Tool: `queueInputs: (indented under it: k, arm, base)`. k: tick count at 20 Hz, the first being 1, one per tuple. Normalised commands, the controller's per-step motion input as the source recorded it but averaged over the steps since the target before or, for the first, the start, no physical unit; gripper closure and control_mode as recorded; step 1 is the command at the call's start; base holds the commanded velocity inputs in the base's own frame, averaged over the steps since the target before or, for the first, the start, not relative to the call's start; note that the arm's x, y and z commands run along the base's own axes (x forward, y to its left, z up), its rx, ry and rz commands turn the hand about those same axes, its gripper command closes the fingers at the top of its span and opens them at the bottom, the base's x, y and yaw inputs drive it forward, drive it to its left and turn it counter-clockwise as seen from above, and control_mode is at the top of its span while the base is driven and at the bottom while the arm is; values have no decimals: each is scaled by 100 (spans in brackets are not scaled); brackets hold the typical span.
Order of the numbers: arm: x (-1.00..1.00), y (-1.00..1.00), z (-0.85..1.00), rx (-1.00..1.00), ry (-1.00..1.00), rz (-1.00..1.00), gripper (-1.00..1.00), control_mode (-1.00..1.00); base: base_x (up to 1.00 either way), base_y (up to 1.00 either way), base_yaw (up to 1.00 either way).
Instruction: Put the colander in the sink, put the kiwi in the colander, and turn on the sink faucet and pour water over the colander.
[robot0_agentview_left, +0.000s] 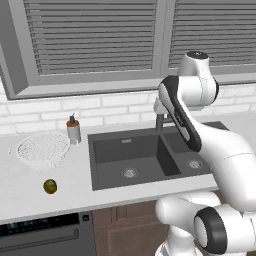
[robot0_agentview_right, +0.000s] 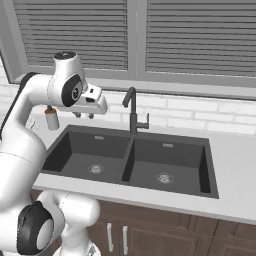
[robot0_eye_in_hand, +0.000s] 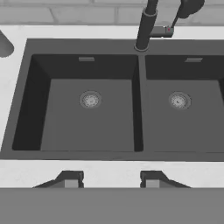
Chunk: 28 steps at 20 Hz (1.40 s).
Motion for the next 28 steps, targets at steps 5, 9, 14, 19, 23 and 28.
queueInputs:
  k: [5, 9, 14, 19, 23, 28]
  arm:
    - [0, 5, -15, 0, 0, -1, -100, -100]
    - [-18, 76, -43, 0, -7, -8, -100, -100]
    - [-6, 100, -34, 0, -9, -2, -100, -100]
    - [13, 100, -21, 0, -3, -2, -100, -100]
    - [54, 100, -20, 0, 0, -6, -100, -100]
    - [45, 89, -20, 3, 0, -13, -100, -100]
  base:
    - [0, 0, 0]
    - [0, 0, 0]
    - [0, 0, 0]
    - [0, 0, 0]
    - [0, 0, 0]
    - [0, 0, 0]
